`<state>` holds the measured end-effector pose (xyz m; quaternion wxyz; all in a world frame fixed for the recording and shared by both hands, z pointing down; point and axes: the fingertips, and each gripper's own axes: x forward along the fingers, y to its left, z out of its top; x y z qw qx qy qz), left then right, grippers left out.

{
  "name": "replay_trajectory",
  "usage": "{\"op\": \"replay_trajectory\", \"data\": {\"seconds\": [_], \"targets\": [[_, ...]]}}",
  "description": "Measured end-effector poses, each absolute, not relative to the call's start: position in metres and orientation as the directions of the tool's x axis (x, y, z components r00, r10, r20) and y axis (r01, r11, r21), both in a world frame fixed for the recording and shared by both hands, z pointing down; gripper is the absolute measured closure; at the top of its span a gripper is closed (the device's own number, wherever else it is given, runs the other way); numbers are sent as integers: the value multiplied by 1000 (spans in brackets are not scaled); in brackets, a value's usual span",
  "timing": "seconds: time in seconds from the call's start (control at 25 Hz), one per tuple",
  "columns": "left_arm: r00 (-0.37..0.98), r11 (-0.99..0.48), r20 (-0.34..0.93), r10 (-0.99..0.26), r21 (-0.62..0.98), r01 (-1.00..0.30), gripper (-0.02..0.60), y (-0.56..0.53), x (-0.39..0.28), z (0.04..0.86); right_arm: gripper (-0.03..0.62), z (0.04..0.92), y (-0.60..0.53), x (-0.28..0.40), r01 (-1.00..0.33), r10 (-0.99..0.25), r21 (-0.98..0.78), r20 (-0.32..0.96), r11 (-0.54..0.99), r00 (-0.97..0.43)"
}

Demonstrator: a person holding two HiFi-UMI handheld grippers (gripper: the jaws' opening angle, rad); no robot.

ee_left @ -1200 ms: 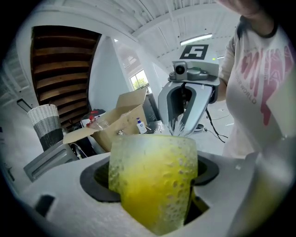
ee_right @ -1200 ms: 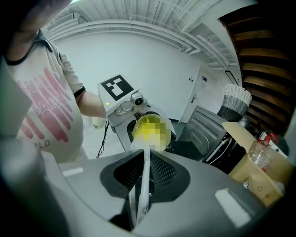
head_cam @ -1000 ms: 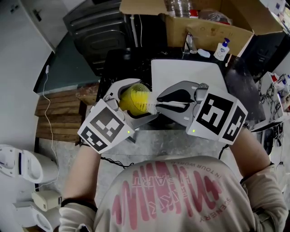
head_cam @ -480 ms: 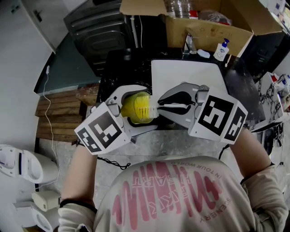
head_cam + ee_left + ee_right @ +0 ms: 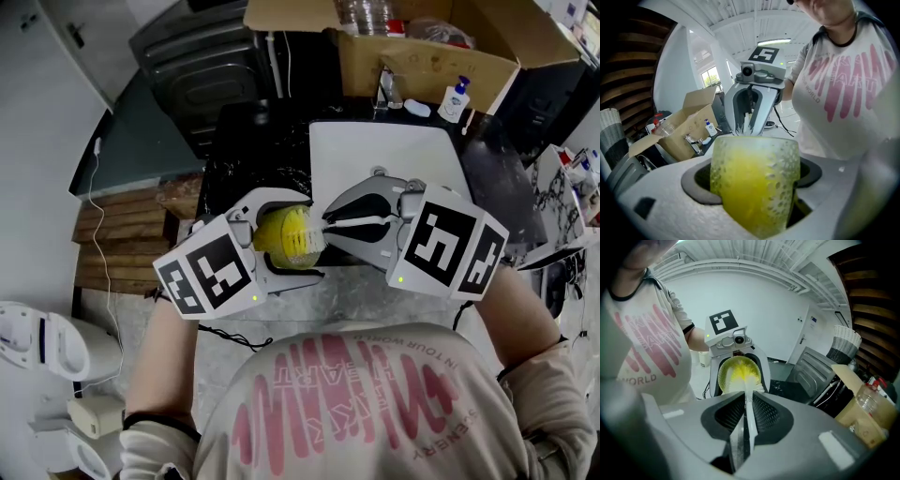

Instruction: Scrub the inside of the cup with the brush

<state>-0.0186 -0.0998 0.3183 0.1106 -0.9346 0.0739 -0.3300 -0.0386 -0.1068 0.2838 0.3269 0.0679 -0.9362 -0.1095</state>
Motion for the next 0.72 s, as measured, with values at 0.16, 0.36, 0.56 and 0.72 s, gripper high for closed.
{"op": "replay_trajectory", "data": {"seconds": [0.16,0.36,0.56,0.72], "targets": [[759,-973,629,-169,-231,-24,170,-91,-16,327,530,288,-101,-37,-41,-195,257,610,965,-768],[729,-976,671,-134,-216,19,170,-82,-16,337,531,293,-95,-36,-20,-187,263,629,965,-754],[685,-979,723,-91,-192,73,170,-70,-17,350,531,297,-87,-36,7,-172,264,647,964,-743],[657,-979,750,-78,-183,92,170,-67,-19,358,531,299,-85,-37,18,-171,271,657,962,-734]]}}
